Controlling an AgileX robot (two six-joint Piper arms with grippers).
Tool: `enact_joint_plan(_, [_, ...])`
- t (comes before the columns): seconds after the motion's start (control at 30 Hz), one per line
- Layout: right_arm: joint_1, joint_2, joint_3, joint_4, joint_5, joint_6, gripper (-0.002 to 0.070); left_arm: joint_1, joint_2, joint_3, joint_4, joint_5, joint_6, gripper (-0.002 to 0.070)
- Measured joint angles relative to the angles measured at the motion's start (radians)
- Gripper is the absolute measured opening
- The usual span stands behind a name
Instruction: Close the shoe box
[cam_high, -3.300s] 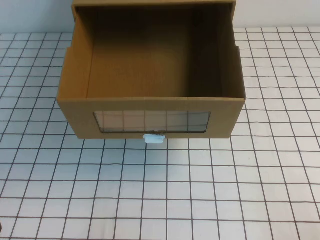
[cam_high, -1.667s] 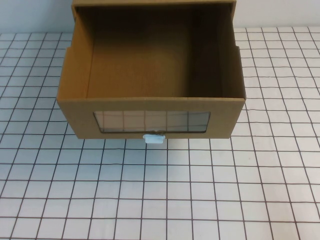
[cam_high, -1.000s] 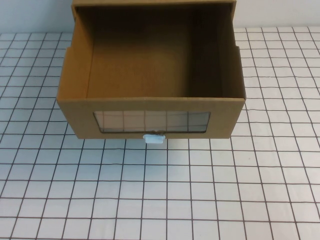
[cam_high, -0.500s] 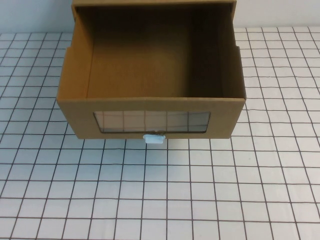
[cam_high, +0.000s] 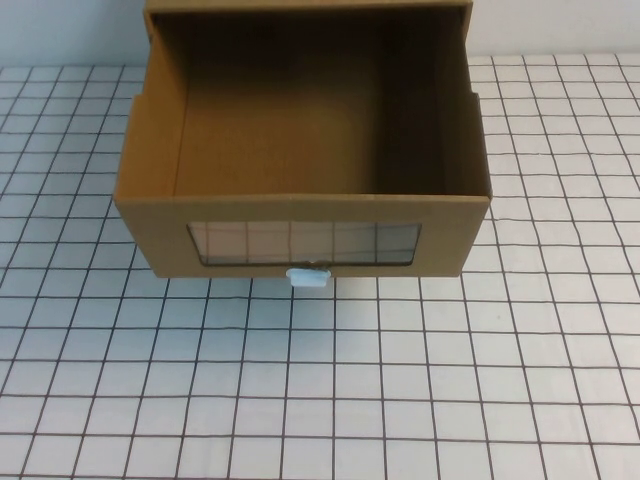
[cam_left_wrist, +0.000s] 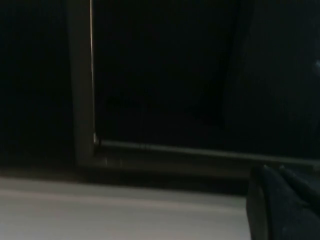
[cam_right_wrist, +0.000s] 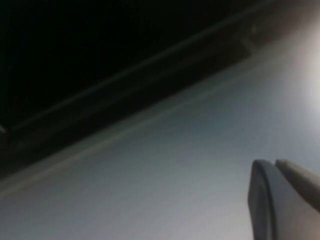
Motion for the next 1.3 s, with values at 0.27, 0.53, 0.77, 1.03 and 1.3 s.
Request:
enact_joint_plan(0.27, [0.000,0.247,-0.318,-0.018,0.517,-0.008,-0.0013,0.000,0.158,-0.177,0.000,0.397,0.002,-0.0005])
enact_joint_plan(0.53, [0.015,0.483,-0.433,-0.045,0.875,-0.118,-0.0013,0.000,0.403,-0.287,0.000,0.894,-0.009,-0.0005])
enact_joint_plan(0.77, [0.041,0.552,-0.433,-0.042,1.002,-0.125,-0.0013,-0.008,0.532,-0.285,0.006,0.993,-0.016,-0.0005])
enact_joint_plan(1.03, [0.153,0.583,-0.293,0.026,0.973,-0.131,-0.0014,-0.008,0.633,-0.285,-0.014,0.974,-0.016,-0.0005])
enact_joint_plan(1.3, [0.358,0.676,-0.244,0.248,1.073,-0.713,-0.0013,-0.008,0.895,-0.379,-0.204,1.074,0.105,-0.0005])
